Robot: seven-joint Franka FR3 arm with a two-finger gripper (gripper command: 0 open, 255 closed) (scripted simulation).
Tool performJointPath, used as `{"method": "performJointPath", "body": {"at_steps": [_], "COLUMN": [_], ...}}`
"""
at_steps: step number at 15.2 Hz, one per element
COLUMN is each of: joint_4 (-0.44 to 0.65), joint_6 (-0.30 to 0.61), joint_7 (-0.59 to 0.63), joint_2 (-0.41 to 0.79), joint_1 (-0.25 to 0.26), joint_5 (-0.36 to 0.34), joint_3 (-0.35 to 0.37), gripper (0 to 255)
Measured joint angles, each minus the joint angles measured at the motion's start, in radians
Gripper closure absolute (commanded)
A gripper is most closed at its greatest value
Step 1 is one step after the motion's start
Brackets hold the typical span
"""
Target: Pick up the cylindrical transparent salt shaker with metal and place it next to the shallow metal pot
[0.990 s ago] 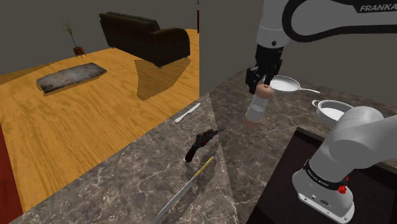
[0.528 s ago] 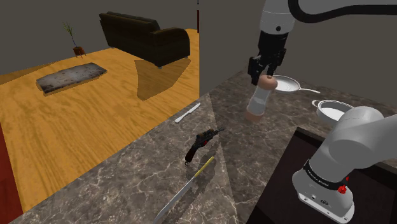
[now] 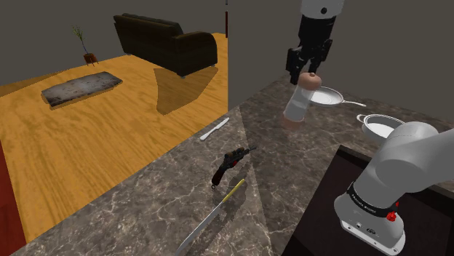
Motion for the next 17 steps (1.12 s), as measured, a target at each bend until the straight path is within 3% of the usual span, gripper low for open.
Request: {"method": "performJointPath", "body": {"at_steps": [6, 17], "joint_4": [0.080, 0.068], "joint_6": [-0.063, -0.046], "joint_7": [-0.015, -0.266], "joint_2": [0.017, 0.008], "joint_1": [-0.007, -0.065], "joint_5": [-0.012, -0.157], "joint_3": [-0.015, -0.243], "gripper": [255, 255]}}
